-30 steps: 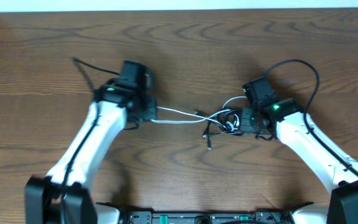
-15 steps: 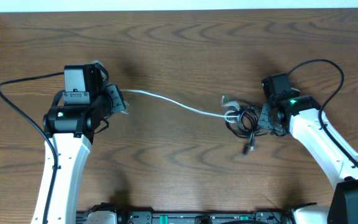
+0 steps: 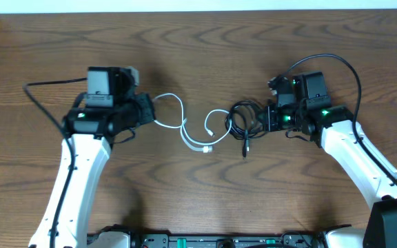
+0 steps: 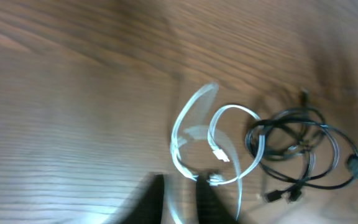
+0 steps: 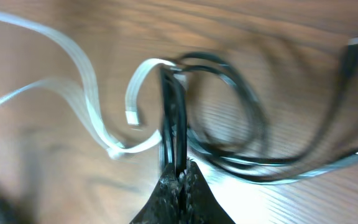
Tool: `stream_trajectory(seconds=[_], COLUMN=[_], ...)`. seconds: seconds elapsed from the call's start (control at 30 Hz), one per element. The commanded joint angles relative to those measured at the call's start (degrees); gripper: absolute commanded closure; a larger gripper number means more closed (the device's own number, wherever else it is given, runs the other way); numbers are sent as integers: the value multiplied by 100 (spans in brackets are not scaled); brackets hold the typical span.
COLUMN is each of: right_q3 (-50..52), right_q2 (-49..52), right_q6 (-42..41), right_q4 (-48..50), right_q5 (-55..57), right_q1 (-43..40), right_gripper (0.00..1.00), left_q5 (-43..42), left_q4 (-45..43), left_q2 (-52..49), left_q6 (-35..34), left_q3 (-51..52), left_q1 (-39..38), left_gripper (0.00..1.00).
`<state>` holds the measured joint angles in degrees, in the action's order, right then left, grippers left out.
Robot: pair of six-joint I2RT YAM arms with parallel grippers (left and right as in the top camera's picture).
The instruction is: Untangle cables
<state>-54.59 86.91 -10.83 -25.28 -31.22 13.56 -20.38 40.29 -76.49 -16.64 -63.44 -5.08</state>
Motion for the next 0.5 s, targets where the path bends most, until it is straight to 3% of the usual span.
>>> stream_trajectory(seconds=[0.0, 0.07, 0.47], right_q3=[-4, -4, -4], right_q2=[-192, -195, -195], right_q6=[407, 407, 426], right_q4=[39, 20, 107], right_q5=[-1086, -1088, -1491], right_q1=[2, 2, 4], right_gripper=[99, 99, 99], left_q5=[-168, -168, -175], left_q4=[-70, -92, -664], left_q2=[-160, -227, -841], left_q6=[4, 4, 7], left_q3=[-39, -39, -39], left_q1=[-273, -404, -1379], left_gripper=[42, 32, 32])
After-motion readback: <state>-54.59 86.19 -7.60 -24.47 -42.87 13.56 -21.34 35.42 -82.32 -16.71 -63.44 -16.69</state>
